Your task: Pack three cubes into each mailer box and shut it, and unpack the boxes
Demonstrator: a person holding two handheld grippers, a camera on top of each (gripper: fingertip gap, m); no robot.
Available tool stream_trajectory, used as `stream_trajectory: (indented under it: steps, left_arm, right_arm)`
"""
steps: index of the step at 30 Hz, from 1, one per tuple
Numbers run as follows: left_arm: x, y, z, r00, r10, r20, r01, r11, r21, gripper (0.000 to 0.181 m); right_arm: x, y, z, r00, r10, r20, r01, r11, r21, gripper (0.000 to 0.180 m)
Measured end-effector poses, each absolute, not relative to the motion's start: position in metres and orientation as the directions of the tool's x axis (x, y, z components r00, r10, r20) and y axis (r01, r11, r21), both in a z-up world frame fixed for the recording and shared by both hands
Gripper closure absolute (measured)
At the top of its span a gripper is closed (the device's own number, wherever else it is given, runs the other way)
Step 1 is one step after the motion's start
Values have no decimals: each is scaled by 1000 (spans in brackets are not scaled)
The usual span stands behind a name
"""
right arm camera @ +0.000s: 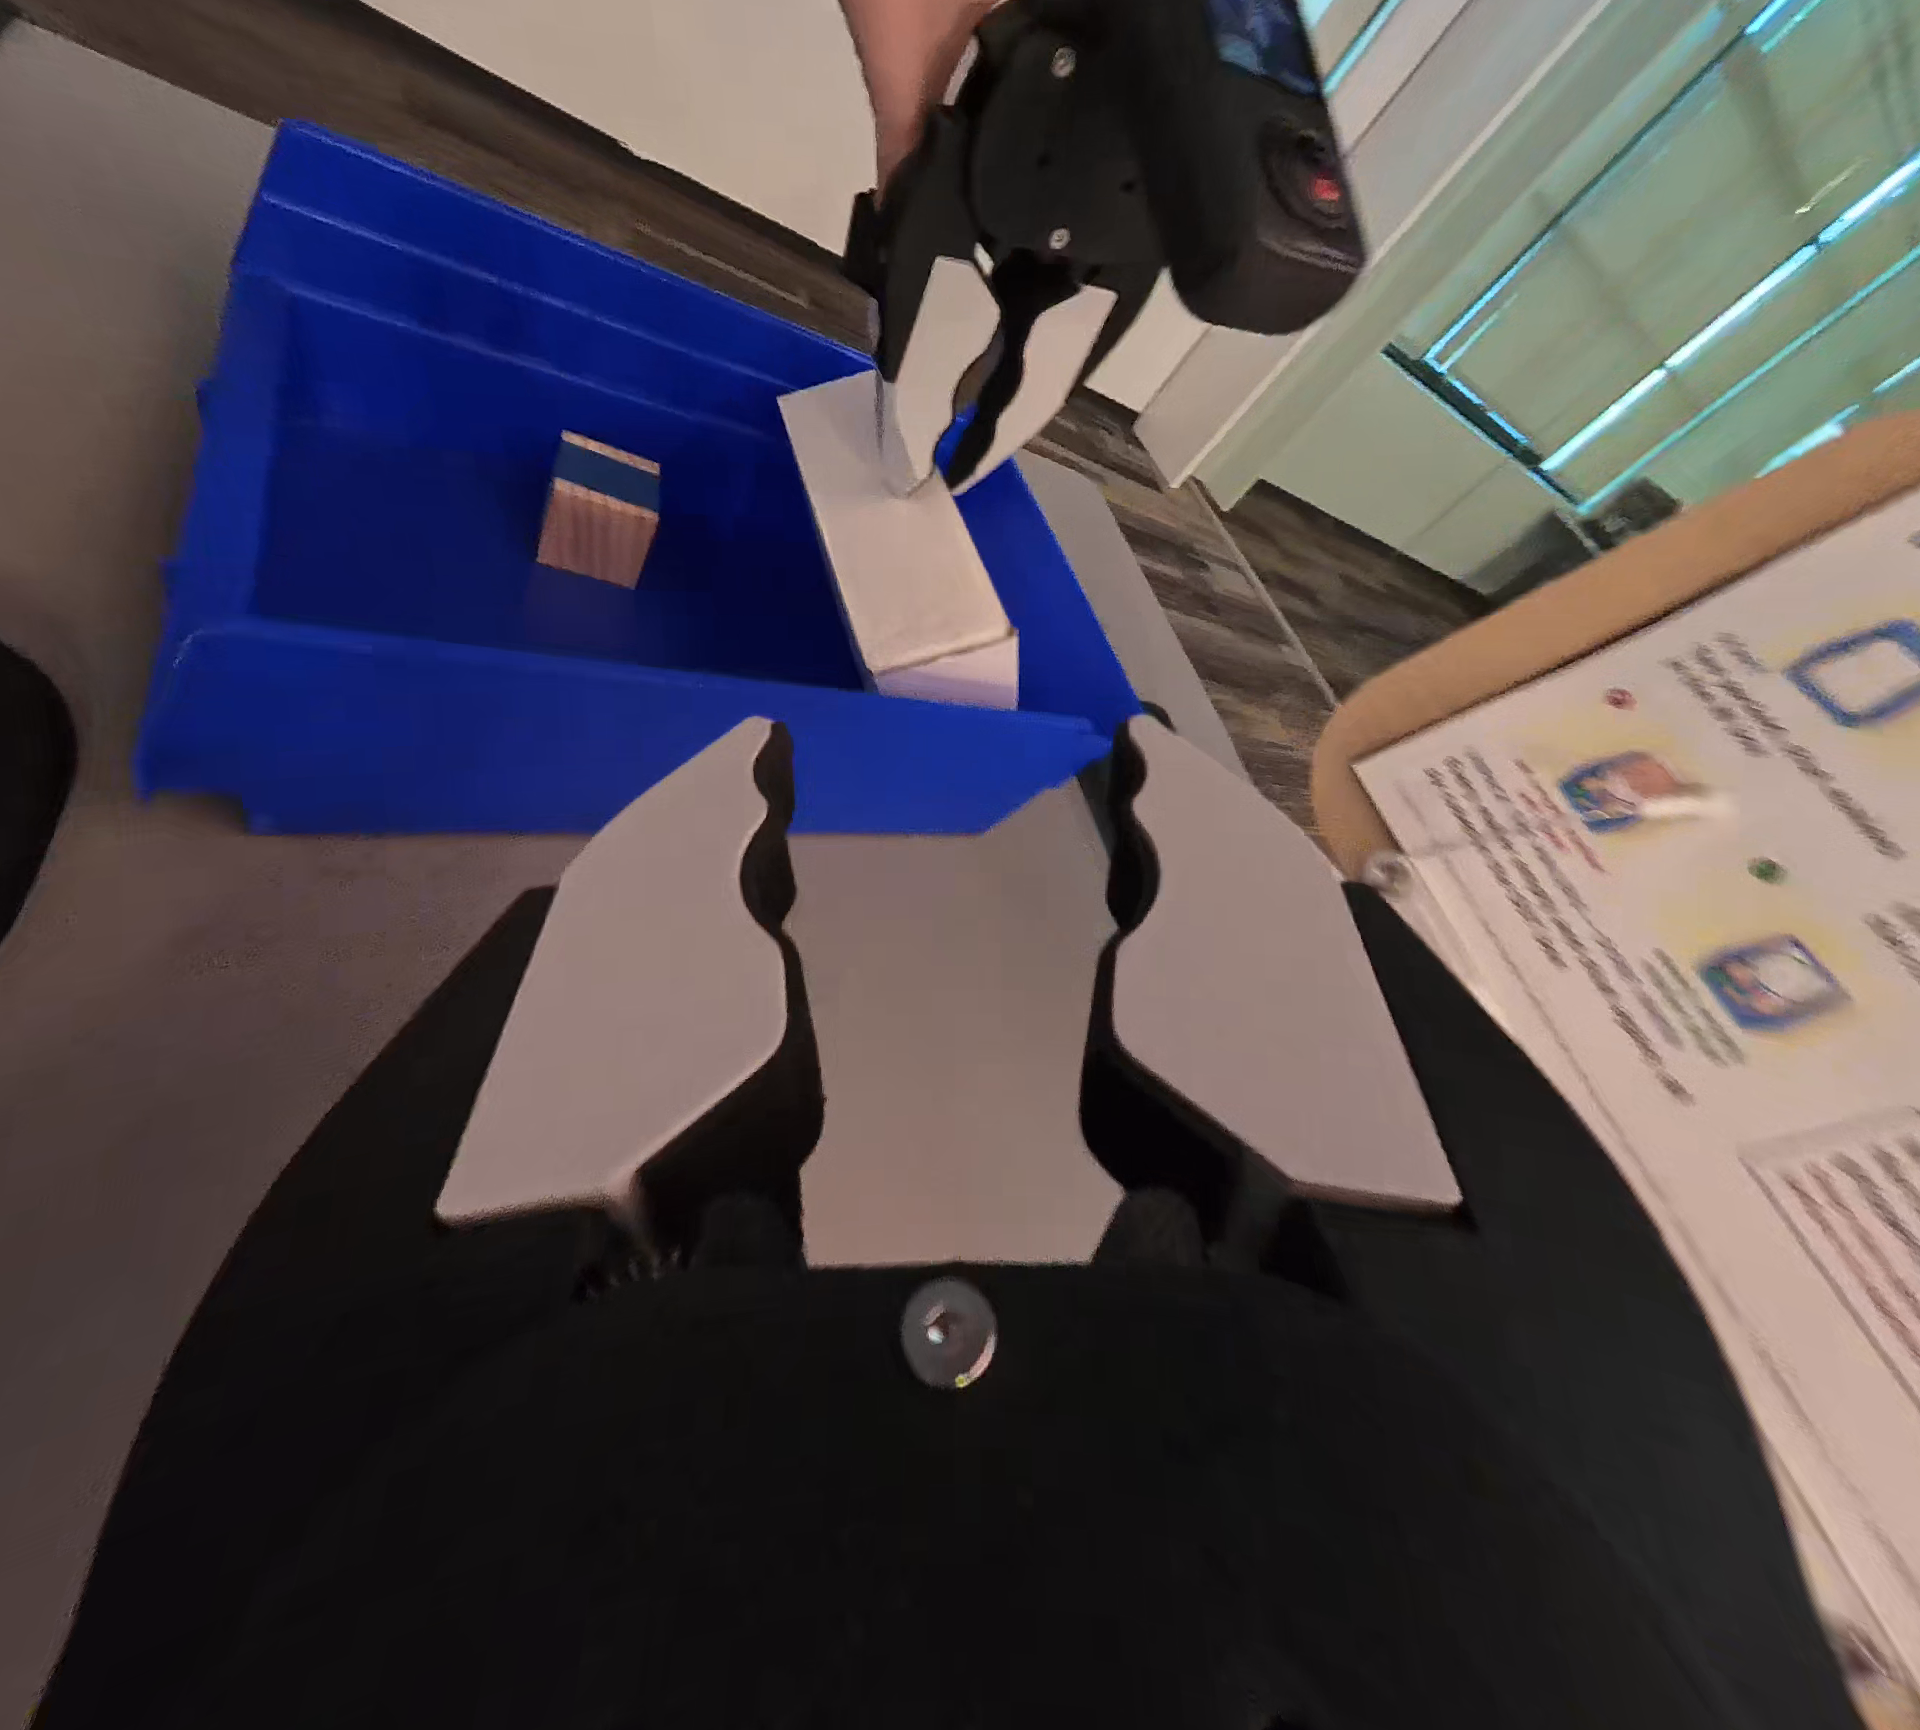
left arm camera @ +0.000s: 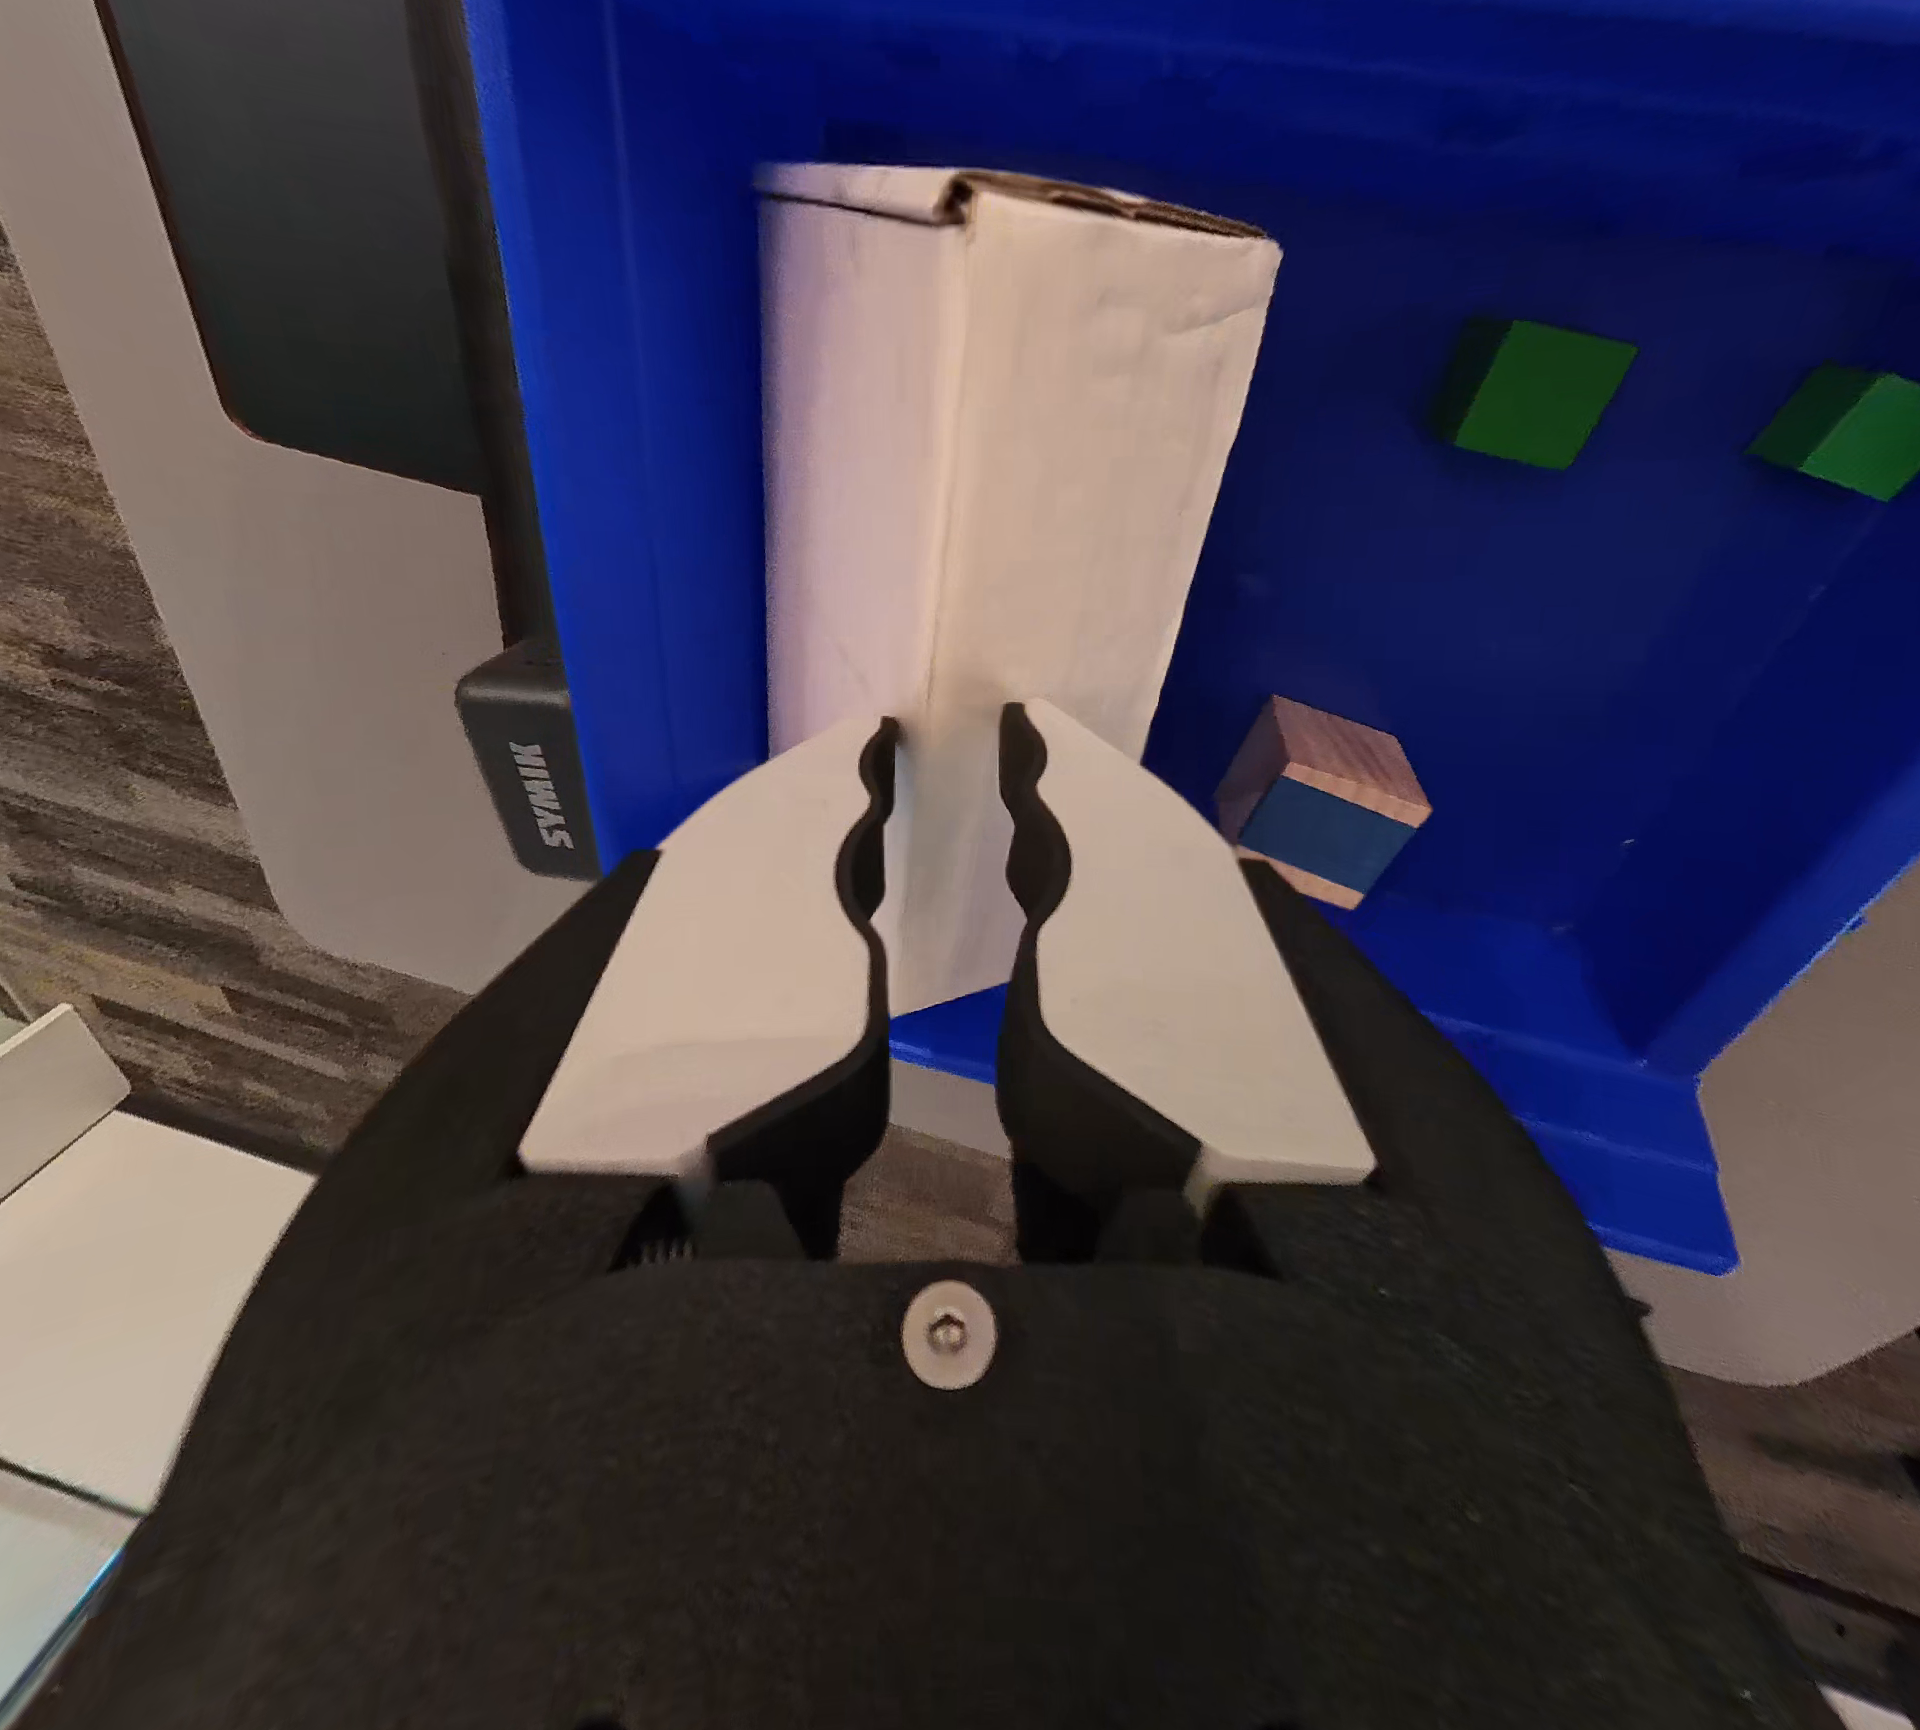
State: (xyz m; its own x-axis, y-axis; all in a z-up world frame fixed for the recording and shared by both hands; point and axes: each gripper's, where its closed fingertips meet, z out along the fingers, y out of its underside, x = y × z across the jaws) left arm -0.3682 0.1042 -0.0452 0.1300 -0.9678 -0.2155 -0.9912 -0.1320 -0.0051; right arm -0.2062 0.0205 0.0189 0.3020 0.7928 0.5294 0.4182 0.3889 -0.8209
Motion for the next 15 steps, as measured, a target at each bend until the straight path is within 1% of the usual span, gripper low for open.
stream_trajectory:
  steps: [1, 5, 10, 11, 13, 15]
  left_arm:
    - [-368, 105, -45, 132, -970, -205, -991, -133, -10, 161]
    - [-367, 111, -42, 127, -967, -221, -991, -117, -57, 162]
    - [-366, 123, -38, 158, -957, -242, -982, -126, -141, 161]
    - [-366, 127, -36, 164, -951, -263, -980, -125, -157, 158]
    - [-365, 136, -30, 180, -928, -326, -973, -119, -199, 159]
    - [-366, 149, -22, 208, -884, -419, -962, -106, -252, 167]
  right_arm:
    - [-218, 26, 15, 286, 808, 515, 413, 381, -827, 117]
    - [-257, 55, 1, 257, 858, 444, 413, 318, -853, 107]
    - [-283, 75, 6, 270, 892, 362, 353, 258, -899, 106]
    - [-287, 78, 4, 263, 898, 352, 363, 246, -899, 105]
    - [-293, 86, 3, 260, 900, 350, 379, 238, -894, 103]
    - [-294, 89, 2, 262, 904, 337, 383, 223, -896, 103]
